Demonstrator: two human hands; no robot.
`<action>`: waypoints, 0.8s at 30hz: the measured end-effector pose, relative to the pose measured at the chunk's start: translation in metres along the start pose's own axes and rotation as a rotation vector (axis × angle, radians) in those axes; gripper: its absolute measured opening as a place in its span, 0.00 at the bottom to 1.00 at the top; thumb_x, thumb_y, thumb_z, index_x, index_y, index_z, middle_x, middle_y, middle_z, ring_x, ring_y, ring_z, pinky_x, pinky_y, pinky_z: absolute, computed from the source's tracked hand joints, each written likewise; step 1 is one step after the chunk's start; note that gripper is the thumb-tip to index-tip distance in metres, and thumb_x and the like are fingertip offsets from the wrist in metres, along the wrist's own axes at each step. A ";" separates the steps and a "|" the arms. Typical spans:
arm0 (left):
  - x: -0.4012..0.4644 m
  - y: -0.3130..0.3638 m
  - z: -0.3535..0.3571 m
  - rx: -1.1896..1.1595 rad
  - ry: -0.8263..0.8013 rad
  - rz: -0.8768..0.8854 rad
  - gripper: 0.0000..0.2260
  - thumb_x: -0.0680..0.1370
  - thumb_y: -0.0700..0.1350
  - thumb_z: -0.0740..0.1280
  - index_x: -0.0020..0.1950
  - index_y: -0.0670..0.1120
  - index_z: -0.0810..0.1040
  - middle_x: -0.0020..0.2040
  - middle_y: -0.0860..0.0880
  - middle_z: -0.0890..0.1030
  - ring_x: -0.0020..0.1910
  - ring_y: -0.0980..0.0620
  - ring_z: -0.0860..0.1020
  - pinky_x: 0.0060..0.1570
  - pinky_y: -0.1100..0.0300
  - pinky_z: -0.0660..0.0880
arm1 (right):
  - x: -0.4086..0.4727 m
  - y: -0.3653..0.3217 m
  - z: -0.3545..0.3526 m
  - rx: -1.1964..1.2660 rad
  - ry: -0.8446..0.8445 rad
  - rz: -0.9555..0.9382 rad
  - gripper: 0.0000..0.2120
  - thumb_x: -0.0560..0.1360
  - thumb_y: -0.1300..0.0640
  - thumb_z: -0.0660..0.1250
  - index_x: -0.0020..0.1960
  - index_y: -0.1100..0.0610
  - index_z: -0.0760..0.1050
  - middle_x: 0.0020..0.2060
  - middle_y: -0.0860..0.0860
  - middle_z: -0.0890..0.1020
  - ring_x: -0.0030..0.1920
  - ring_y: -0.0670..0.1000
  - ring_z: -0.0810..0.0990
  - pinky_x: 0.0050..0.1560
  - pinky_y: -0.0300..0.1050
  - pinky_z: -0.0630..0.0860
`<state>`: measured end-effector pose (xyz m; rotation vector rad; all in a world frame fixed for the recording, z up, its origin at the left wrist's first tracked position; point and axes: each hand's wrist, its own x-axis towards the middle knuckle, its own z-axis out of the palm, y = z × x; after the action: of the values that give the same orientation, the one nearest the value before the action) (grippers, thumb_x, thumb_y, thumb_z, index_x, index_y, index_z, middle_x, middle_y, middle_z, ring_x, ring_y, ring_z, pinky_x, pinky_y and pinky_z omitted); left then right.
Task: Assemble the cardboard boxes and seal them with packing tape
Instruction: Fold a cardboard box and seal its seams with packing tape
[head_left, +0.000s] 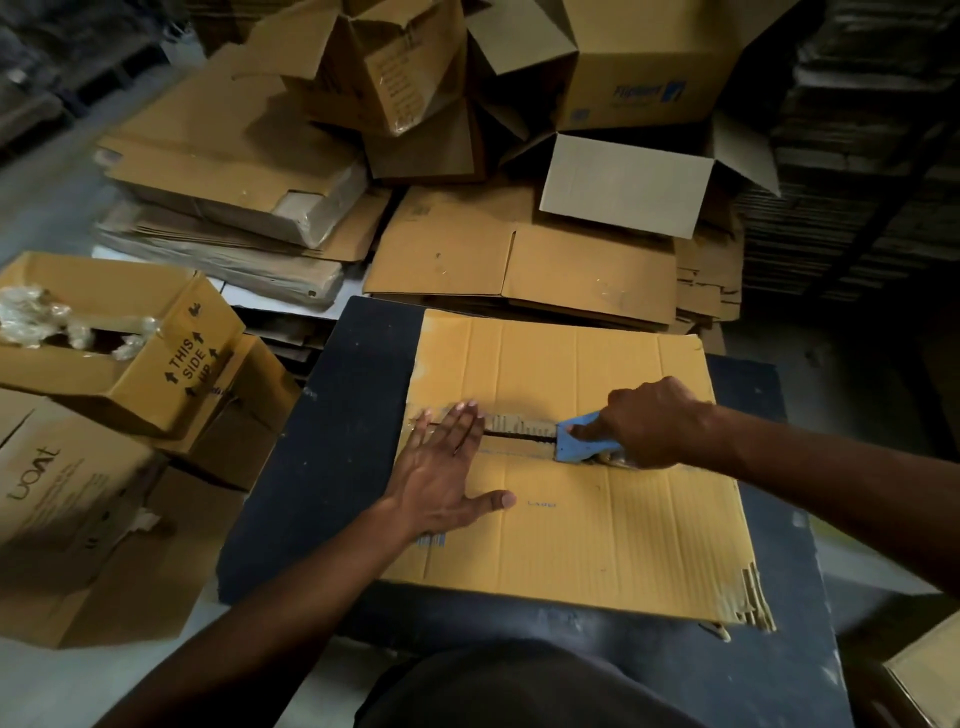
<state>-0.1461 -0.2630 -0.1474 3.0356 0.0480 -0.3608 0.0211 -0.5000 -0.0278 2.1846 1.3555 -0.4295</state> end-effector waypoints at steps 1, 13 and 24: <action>0.000 0.005 -0.002 -0.008 -0.002 -0.025 0.56 0.71 0.84 0.39 0.83 0.44 0.35 0.83 0.46 0.33 0.81 0.50 0.31 0.79 0.40 0.34 | -0.001 0.001 0.004 0.000 0.016 -0.006 0.31 0.82 0.42 0.62 0.81 0.33 0.52 0.57 0.51 0.76 0.51 0.54 0.80 0.41 0.48 0.71; 0.024 0.073 0.001 -0.053 0.001 0.068 0.50 0.76 0.80 0.43 0.84 0.46 0.37 0.83 0.49 0.33 0.82 0.52 0.34 0.80 0.45 0.36 | 0.008 0.007 0.004 0.114 -0.005 -0.082 0.33 0.80 0.46 0.67 0.81 0.38 0.57 0.56 0.53 0.74 0.52 0.56 0.78 0.43 0.49 0.73; -0.007 -0.009 -0.003 0.043 -0.069 0.127 0.47 0.77 0.79 0.43 0.84 0.49 0.35 0.83 0.52 0.32 0.81 0.55 0.31 0.81 0.49 0.37 | 0.031 -0.046 -0.032 0.041 -0.053 -0.117 0.27 0.81 0.48 0.64 0.78 0.42 0.63 0.45 0.51 0.74 0.45 0.53 0.75 0.47 0.52 0.76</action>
<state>-0.1525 -0.2542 -0.1440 3.0453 -0.1585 -0.4615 -0.0061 -0.4421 -0.0308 2.1173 1.4620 -0.5598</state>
